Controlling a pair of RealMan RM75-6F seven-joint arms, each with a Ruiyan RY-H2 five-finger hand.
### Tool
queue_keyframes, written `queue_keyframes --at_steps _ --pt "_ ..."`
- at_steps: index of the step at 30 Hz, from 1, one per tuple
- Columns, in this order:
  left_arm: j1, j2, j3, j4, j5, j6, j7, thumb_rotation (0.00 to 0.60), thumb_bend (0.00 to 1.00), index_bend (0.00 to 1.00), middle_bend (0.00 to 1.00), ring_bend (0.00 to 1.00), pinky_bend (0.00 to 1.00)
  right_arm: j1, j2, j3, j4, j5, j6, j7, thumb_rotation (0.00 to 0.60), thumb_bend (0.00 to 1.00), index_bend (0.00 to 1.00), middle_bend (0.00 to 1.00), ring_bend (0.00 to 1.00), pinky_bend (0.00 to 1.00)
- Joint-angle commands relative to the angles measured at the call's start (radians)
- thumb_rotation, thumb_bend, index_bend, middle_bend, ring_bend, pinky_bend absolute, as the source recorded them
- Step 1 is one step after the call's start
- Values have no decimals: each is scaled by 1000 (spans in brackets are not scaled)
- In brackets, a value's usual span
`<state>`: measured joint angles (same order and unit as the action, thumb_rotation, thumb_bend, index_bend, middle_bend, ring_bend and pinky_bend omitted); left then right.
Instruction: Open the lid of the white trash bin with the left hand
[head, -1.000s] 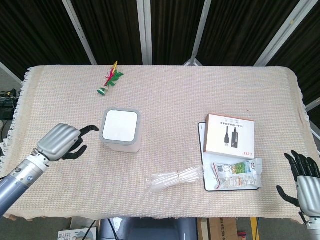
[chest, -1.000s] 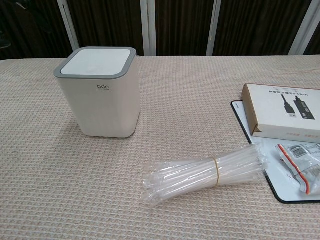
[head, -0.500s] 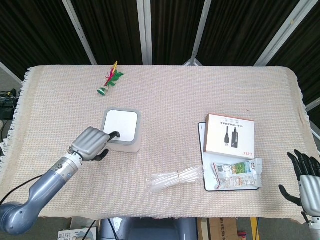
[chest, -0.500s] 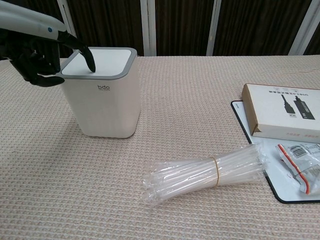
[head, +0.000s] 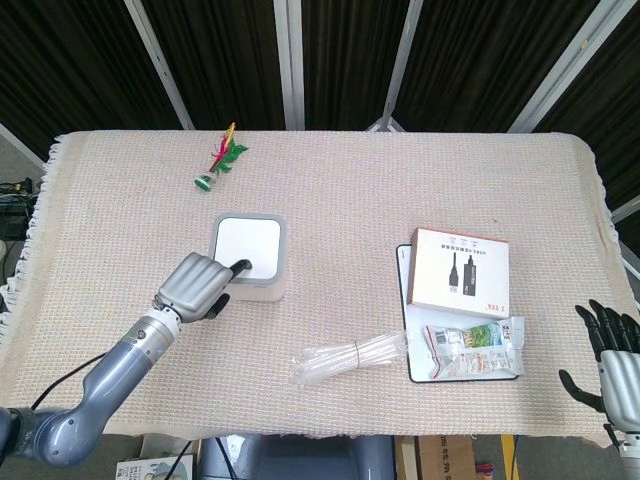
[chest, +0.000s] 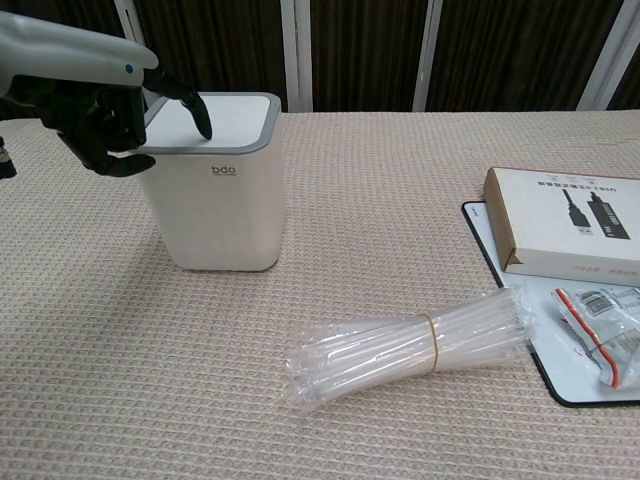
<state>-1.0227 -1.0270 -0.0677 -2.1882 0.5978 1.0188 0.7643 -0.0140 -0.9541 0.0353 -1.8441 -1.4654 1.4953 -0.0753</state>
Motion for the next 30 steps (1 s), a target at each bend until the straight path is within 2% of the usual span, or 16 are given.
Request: queue_keyframes --at_steps 1,4,7,8,9,11,12,14,15,17,19,25,30 --pt "52 58 -33 -83 136 103 -55 600 608 246 861 801 733 0 0 0 0 0 0 0 600 269 117 56 0 17" --pt "110 105 -41 -142 253 197 -85 600 528 246 797 758 731 0 0 -1 0 -1 -1 -1 600 269 117 55 0 17" --pt "211 138 -11 -168 440 349 -77 600 425 247 672 623 673 1 -1 -3 0 -3 -4 -3 600 268 117 56 0 18" --pt "245 141 7 -168 495 394 -69 600 378 248 609 547 631 2 -2 -4 0 -4 -5 -5 600 268 117 56 0 18" --pt "285 144 30 -168 550 446 -52 600 330 249 548 467 579 3 -3 -5 0 -5 -7 -7 600 268 117 56 0 18" --pt "420 135 123 -168 728 596 21 600 259 247 459 350 465 5 -5 -7 0 -7 -11 -15 600 267 117 56 0 18" --pt "486 124 165 -168 800 655 50 600 235 246 428 314 419 5 -6 -8 -2 -9 -11 -19 600 268 117 56 0 17" --pt "575 107 218 -150 881 720 53 600 179 243 344 246 325 5 -8 -10 -3 -10 -12 -24 600 268 117 56 0 17" --pt "653 92 264 -96 937 778 -4 600 165 242 323 232 306 7 -9 -11 -3 -14 -15 -30 600 268 117 56 0 17" --pt "753 69 314 24 1003 854 -139 600 140 242 289 205 263 11 0 -22 -5 -26 -28 -32 600 268 117 56 0 17" --pt "821 59 333 122 1006 893 -272 600 139 241 284 192 238 13 8 -26 -6 -33 -34 -31 600 268 117 55 0 17" --pt "898 45 330 254 977 918 -467 600 139 240 272 143 199 13 12 -29 -5 -42 -32 -25 600 268 117 56 0 15" --pt "952 29 312 385 902 860 -657 600 139 240 251 124 187 2 19 -27 -2 -61 2 0 600 267 117 56 0 4"
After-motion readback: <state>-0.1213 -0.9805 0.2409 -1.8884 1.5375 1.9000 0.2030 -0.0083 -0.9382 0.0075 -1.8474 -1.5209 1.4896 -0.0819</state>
